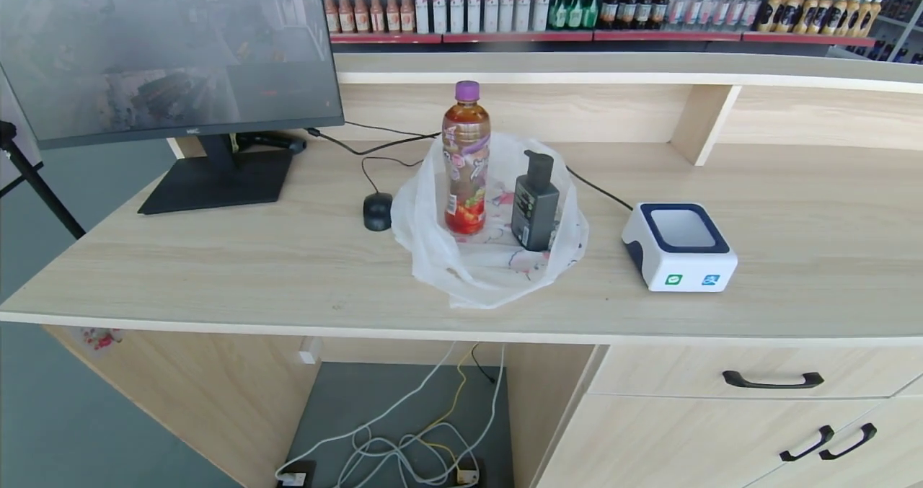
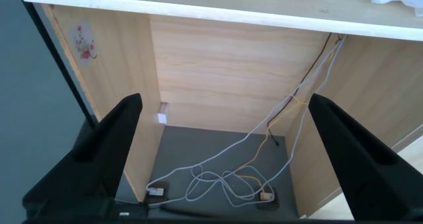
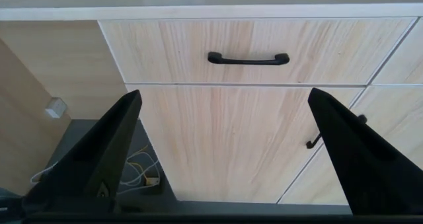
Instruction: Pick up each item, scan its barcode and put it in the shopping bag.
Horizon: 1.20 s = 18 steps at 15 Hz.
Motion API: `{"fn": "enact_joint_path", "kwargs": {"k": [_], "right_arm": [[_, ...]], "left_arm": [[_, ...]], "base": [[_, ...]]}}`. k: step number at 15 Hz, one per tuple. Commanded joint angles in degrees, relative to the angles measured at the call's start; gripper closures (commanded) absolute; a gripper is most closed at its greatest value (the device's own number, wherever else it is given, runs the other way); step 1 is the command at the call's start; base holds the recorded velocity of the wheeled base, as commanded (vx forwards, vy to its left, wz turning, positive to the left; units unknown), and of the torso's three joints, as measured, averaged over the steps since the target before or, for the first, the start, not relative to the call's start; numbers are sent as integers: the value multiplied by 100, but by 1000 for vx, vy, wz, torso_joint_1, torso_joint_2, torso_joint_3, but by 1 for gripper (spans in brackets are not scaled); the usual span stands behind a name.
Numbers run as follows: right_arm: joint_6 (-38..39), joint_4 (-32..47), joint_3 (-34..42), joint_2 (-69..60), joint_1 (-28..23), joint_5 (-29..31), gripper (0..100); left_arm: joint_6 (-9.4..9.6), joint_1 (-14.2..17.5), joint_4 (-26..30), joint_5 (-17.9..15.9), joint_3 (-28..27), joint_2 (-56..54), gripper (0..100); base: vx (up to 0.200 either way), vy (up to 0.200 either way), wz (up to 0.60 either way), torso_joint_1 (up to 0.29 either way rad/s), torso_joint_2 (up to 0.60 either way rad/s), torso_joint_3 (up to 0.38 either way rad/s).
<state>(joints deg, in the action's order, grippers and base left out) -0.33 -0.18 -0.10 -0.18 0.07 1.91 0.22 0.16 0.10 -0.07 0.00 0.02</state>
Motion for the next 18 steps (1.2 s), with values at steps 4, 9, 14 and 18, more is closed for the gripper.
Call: {"fn": "enact_joint_path", "kwargs": {"k": [4, 9, 14, 18], "right_arm": [[-29, 1, 1, 18, 1, 2, 0], [-29, 1, 1, 18, 1, 2, 0], [-29, 1, 1, 18, 1, 2, 0], [15, 1, 1, 18, 1, 2, 0]], "left_arm": [[-4, 2, -1, -1, 0, -2, 0], [-4, 2, -1, -1, 0, -2, 0], [-22, 2, -1, 7, 0, -2, 0], [-22, 2, -1, 7, 0, -2, 0]], "base": [[0, 0, 0, 0, 0, 0], [0, 0, 0, 0, 0, 0], [0, -200, 0, 0, 2, 2], [0, -200, 0, 10, 11, -1]]}}
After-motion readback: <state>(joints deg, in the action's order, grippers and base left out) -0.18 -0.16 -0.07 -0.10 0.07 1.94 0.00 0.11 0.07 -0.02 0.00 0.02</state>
